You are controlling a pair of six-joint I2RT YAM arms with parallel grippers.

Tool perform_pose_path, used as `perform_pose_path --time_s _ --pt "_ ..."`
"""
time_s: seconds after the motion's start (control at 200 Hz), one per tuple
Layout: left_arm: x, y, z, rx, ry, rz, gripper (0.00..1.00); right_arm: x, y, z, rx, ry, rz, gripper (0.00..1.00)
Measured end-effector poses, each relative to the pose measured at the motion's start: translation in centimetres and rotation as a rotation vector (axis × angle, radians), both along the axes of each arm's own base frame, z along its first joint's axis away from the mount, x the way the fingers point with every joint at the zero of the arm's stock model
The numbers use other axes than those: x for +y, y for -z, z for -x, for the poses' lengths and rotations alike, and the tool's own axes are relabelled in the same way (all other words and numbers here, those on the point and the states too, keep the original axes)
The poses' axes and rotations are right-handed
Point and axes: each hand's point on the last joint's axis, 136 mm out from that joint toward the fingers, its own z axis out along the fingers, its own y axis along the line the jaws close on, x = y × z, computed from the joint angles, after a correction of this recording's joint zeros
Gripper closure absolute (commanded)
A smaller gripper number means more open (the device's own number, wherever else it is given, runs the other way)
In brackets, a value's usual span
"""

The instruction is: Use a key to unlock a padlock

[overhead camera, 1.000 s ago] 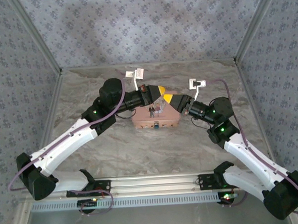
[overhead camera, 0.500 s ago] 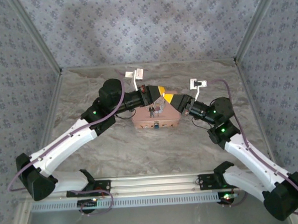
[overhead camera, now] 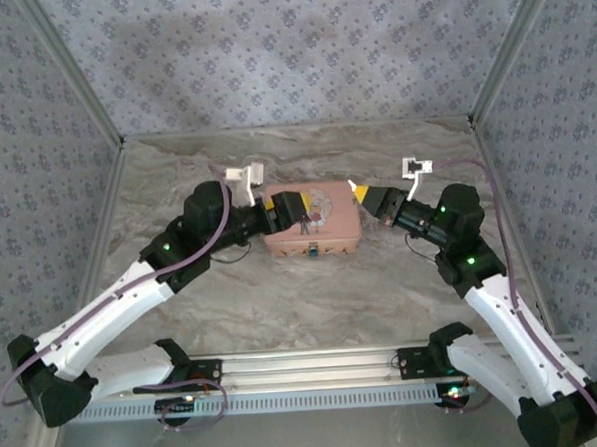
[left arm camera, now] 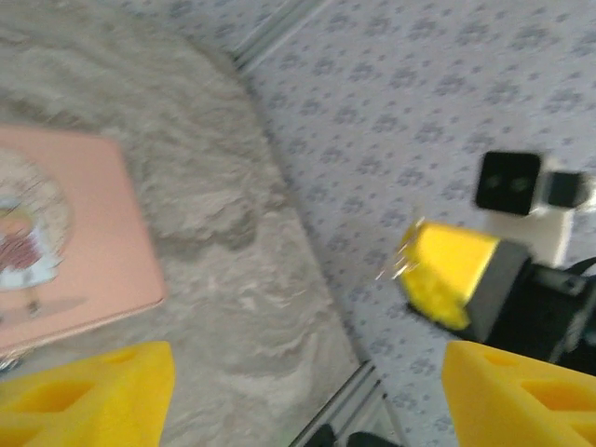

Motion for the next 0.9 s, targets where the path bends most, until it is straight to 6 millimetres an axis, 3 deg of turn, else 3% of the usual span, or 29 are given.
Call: perform_pose_path --time_s 0.11,0.14,0.25,0.36,0.485,0.595,0.899 --pt "1.5 5.5 0.5 0.073 -0.040 -0.093 0.12 -2.0 2.4 -1.3 0.042 0.092 0.106 1.00" --pt "1.9 6.9 0.6 0.092 -0.051 -0.116 0.02 -2.5 3.2 -1.7 0.058 0.118 0.137 1.00" --pt "3.2 12.1 1.0 0.158 -0.082 -0.205 0.02 -4.1 6.5 -3.4 0.121 0.204 0.265 1.00" --pt "4.0 15.8 1.2 0.192 -0.099 -0.259 0.02 -5.2 9.6 -5.5 0.175 0.269 0.382 1.00" --pt "3.9 18.4 0.7 0.193 -0.116 -0.274 0.02 -6.2 13.0 -8.1 0.238 0.328 0.497 1.00" --pt "3.4 19.4 -0.1 0.163 -0.123 -0.285 0.02 -6.9 15.6 -10.4 0.284 0.368 0.573 1.00" --pt "2.4 21.2 -2.6 0.089 -0.145 -0.327 0.02 -7.5 19.0 -17.2 0.314 0.427 0.683 1.00"
